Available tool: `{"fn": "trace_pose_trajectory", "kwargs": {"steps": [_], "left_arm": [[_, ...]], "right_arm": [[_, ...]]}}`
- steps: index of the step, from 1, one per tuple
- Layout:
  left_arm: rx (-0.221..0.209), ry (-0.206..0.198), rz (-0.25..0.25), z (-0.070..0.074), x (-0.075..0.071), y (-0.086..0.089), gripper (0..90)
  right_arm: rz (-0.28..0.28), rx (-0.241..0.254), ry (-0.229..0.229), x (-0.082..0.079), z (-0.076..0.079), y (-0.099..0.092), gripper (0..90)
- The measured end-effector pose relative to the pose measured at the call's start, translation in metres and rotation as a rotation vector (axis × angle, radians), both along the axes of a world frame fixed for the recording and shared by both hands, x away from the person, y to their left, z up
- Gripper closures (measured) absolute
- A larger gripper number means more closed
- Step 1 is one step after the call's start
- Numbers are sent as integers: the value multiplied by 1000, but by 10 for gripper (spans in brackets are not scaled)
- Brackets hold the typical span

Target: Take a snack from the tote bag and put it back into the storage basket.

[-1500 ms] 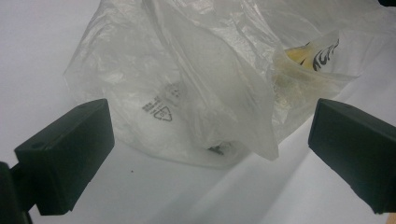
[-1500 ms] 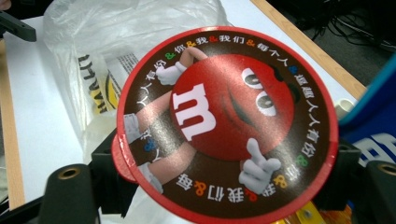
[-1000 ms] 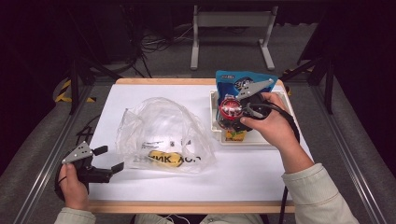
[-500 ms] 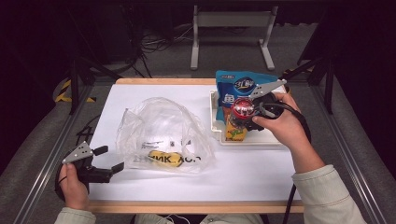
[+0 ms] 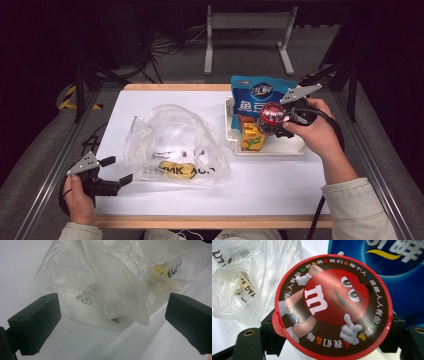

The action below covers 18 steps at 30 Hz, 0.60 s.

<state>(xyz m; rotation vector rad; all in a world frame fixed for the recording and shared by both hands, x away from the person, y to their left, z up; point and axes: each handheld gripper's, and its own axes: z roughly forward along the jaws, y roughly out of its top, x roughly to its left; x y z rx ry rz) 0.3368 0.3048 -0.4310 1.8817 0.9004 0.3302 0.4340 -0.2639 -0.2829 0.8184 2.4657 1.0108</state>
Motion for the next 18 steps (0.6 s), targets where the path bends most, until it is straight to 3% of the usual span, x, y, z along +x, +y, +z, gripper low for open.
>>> {"fn": "trace_pose_trajectory", "kwargs": {"steps": [18], "left_arm": [[4,-4,7,-1,-4,2,9]], "right_arm": [[-32,-43,-4,10,-10,-31,253]]}}
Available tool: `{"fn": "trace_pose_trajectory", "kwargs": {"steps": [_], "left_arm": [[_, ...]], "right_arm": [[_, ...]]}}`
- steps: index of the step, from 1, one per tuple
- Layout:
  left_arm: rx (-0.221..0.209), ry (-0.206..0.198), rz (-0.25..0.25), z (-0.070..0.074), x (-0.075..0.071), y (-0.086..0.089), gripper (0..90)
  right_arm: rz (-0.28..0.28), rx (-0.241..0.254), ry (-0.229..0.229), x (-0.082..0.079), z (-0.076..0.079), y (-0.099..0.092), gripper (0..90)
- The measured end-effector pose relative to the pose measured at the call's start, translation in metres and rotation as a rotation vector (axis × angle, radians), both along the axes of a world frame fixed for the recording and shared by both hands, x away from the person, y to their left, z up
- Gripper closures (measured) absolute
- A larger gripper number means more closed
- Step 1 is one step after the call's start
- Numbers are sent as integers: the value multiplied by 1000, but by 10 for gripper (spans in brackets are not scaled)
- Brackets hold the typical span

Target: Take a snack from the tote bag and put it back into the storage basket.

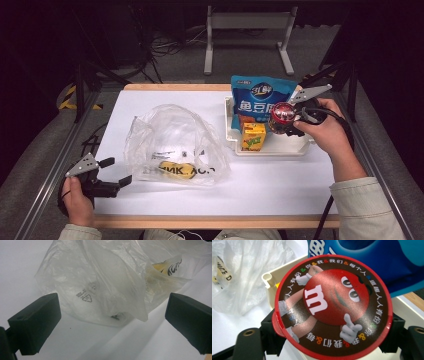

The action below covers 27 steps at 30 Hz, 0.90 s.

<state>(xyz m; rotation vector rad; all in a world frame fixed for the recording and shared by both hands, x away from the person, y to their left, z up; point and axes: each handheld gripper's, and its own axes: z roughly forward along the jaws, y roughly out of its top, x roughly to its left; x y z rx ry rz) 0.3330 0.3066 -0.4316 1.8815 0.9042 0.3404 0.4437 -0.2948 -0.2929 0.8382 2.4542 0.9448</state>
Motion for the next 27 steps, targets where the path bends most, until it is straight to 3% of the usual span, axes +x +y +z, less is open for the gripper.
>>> {"fn": "trace_pose_trajectory", "kwargs": {"steps": [10,27], "left_arm": [[2,2,1,0,-2,1,9],[4,6,1,0,-1,1,9]], "right_arm": [[6,-25,8,5,-14,-10,253],[-12,-15,42,13,-45,-21,253]]}}
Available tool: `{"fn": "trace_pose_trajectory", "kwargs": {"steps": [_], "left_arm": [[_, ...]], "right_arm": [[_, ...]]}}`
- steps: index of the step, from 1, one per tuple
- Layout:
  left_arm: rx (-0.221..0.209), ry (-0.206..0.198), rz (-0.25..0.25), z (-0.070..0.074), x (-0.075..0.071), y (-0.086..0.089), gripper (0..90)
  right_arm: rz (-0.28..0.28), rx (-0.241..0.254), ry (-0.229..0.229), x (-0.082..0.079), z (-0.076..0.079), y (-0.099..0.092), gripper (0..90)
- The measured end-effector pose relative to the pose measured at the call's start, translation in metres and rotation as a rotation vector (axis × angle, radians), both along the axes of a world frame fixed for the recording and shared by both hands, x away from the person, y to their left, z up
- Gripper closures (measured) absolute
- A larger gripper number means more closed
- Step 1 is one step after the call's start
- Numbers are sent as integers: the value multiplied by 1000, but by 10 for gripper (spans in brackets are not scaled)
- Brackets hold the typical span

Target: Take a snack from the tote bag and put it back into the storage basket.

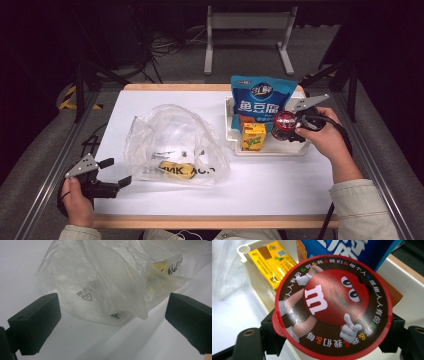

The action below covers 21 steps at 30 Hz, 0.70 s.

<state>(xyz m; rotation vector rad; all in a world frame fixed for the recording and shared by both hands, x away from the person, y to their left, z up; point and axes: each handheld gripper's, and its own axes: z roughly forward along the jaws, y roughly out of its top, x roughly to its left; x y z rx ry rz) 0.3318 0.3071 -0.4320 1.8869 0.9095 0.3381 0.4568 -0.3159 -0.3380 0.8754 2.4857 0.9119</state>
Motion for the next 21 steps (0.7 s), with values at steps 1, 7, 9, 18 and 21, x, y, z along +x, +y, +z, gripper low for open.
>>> {"fn": "trace_pose_trajectory", "kwargs": {"steps": [1,7,9,18,21], "left_arm": [[0,0,0,0,0,0,8],[-1,0,1,0,0,0,9],[-1,0,1,0,0,0,9],[-1,2,-1,0,0,0,9],[-5,0,1,0,0,0,9]], "right_arm": [[1,-1,3,0,-2,0,253],[0,-6,14,2,-12,-1,253],[2,-11,16,3,-15,-1,253],[-2,-19,37,6,-31,0,253],[-4,-20,44,8,-36,1,253]]}}
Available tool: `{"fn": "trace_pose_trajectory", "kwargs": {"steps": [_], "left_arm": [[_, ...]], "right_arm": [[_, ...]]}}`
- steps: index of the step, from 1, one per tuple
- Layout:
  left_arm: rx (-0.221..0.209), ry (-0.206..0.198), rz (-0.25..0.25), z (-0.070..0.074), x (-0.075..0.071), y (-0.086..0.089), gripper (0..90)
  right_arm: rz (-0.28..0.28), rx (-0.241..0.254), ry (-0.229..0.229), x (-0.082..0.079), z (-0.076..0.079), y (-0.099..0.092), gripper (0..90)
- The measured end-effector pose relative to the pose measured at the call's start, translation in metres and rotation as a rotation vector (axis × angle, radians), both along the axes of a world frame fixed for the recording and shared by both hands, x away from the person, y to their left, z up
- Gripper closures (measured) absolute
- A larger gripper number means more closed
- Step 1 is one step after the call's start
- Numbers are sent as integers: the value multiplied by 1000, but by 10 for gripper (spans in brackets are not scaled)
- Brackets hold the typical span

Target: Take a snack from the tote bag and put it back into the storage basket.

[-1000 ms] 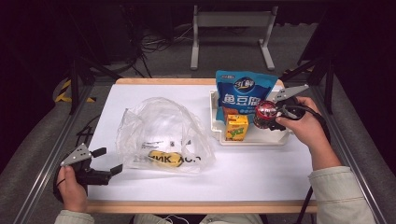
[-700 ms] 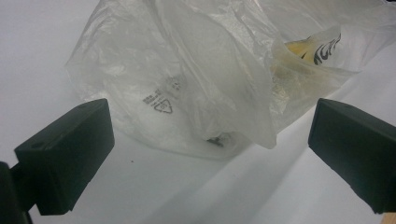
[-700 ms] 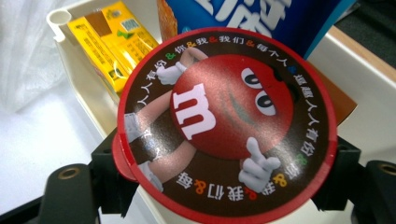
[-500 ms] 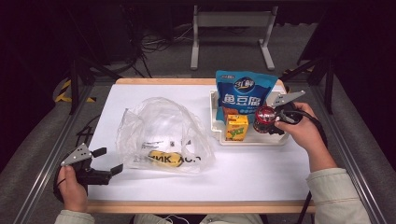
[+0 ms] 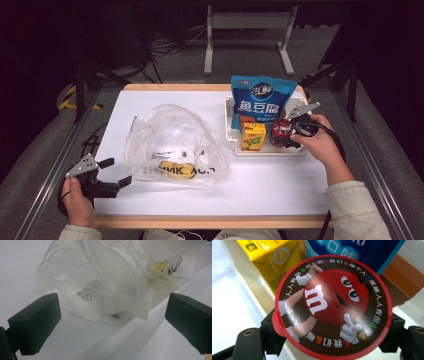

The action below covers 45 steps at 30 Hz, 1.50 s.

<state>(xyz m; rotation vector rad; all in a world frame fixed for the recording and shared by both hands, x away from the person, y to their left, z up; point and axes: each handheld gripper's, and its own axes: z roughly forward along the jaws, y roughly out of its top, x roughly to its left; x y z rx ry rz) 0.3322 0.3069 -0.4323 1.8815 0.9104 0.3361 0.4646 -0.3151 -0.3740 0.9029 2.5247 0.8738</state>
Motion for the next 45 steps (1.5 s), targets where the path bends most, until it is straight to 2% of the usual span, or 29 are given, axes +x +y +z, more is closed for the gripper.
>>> {"fn": "trace_pose_trajectory", "kwargs": {"steps": [25,35,42,45], "left_arm": [[2,6,-2,0,0,0,9],[1,6,-1,0,0,-1,8],[0,5,-1,0,0,-1,9],[0,3,-3,0,1,-1,9]], "right_arm": [[-14,-12,37,10,-27,0,253],[-13,-6,42,13,-30,-3,252],[-11,-21,56,17,-30,-6,248],[-16,-37,54,18,-29,-7,207]]}}
